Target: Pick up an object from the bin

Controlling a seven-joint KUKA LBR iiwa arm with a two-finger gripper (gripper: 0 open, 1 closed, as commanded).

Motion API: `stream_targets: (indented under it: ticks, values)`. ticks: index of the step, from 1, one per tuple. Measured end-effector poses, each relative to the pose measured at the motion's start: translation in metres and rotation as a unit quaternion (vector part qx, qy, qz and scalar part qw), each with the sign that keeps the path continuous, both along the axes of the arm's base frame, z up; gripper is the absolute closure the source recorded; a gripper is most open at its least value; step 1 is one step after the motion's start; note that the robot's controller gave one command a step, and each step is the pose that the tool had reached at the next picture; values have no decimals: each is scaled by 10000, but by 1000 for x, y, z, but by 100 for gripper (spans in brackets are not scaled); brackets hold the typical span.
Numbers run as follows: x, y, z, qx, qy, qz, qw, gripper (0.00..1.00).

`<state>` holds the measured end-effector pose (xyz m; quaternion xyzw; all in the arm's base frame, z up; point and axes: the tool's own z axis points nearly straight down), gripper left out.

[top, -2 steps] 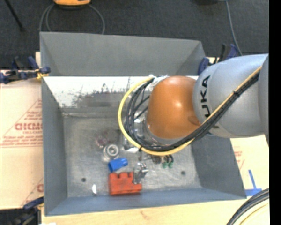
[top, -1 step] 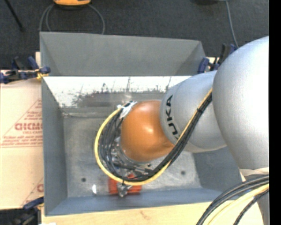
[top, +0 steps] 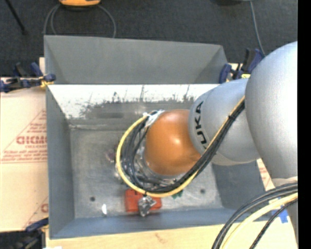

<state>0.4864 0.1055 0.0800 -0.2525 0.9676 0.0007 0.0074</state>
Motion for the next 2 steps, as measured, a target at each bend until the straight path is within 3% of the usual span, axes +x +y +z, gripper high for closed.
stream_targets:
  ticks: [1, 2]
  values:
    - [-2, 1, -1, -7, 40, 4, 10000, 100]
    - [7, -23, 116, -30, 16, 670, 9977, 100]
